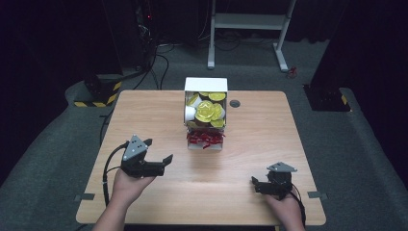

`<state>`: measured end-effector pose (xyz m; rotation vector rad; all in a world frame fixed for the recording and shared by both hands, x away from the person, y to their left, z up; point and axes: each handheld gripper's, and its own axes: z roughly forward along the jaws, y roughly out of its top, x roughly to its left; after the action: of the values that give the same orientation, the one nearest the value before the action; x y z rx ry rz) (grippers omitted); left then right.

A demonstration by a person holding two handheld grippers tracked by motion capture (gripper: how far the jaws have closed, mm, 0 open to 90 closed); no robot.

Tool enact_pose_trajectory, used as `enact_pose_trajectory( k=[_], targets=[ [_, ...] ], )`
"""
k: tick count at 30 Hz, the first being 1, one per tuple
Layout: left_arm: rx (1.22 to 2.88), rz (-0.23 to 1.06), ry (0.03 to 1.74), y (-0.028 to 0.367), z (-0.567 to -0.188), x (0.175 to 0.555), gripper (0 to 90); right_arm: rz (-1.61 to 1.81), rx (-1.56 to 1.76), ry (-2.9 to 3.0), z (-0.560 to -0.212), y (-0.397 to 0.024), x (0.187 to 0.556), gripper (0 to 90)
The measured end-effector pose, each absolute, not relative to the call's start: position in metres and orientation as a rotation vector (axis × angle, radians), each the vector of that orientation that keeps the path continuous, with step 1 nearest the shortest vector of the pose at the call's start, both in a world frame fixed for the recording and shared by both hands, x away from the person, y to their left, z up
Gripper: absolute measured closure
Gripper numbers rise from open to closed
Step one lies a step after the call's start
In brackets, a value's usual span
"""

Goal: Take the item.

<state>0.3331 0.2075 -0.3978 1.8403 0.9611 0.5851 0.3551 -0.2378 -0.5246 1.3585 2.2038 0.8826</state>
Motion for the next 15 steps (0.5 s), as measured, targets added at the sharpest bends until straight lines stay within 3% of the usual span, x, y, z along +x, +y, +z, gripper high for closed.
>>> enact_pose_trajectory(
  k=[15],
  targets=[
    [1.850, 0.580, 0.922, 0.191, -0.382, 0.345, 8.6, 0.884, 1.355, 2.204, -0.525, -0.238, 0.355, 8.6]
  ],
)
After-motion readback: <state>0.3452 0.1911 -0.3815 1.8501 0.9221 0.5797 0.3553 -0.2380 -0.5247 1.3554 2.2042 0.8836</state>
